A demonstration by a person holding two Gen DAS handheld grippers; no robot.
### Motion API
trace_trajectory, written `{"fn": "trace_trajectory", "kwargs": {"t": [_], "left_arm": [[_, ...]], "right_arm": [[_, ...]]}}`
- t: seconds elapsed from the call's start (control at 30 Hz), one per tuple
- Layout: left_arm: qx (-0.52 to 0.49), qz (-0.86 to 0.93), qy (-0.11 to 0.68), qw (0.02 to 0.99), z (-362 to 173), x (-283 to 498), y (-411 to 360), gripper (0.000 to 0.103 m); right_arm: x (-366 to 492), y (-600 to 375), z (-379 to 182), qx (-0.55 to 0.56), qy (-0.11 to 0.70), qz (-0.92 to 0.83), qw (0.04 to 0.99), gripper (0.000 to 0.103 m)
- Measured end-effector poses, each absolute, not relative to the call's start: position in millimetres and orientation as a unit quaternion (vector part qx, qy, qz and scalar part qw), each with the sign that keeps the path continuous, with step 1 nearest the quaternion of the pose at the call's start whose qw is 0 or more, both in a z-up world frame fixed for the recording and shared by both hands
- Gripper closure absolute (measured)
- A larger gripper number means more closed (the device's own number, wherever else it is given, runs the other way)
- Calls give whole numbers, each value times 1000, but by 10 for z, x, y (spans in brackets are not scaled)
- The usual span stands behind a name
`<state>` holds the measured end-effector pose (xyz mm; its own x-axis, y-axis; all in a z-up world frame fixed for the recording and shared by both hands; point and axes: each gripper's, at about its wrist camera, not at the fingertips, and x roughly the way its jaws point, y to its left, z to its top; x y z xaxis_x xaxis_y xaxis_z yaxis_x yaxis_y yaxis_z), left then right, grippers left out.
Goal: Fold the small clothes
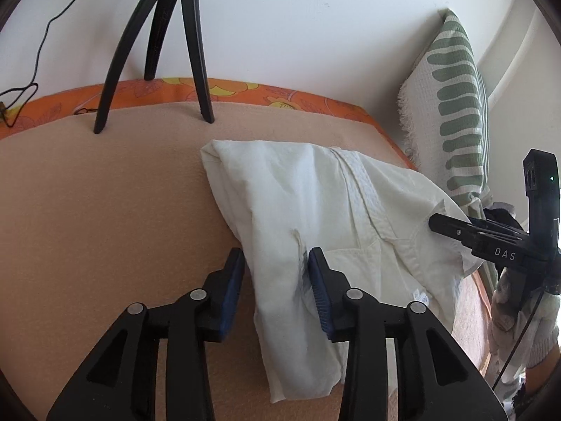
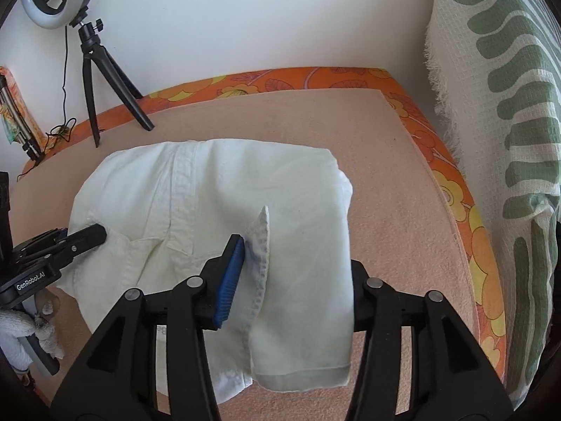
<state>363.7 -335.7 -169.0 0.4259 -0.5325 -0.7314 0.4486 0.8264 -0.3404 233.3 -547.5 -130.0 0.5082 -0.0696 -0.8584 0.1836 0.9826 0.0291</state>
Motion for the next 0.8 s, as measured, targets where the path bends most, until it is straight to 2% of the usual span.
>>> {"fn": "trace_trajectory", "kwargs": {"t": [0.03,0.07,0.33,0.4,0.5,0.63,0.8], "left_arm": [[-36,-279,442,852,-1659,3611,-3322,48],[-28,-270,436,858,-1636,3589,-3287,46],[-17,-261,429,865,-1454,3396,-2998,43],[-5,-264,423,867,-1383,3313,-3015,43],[9,-272,407,872,-1262,3138,-2923,34],[16,-287,382,878,-1063,2876,-2750,30],[34,-299,351,887,-833,2549,-2539,25]], "right_arm": [[2313,-5519,-1291,62,489,-85,866,38],[2278,-5541,-1266,65,484,-95,868,37],[2023,-5413,-1040,66,458,-136,876,27],[1942,-5331,-975,62,451,-140,879,20],[1806,-5185,-863,55,435,-151,886,18],[1581,-4945,-690,46,412,-161,896,17],[1234,-4652,-494,67,382,-159,908,11]]}}
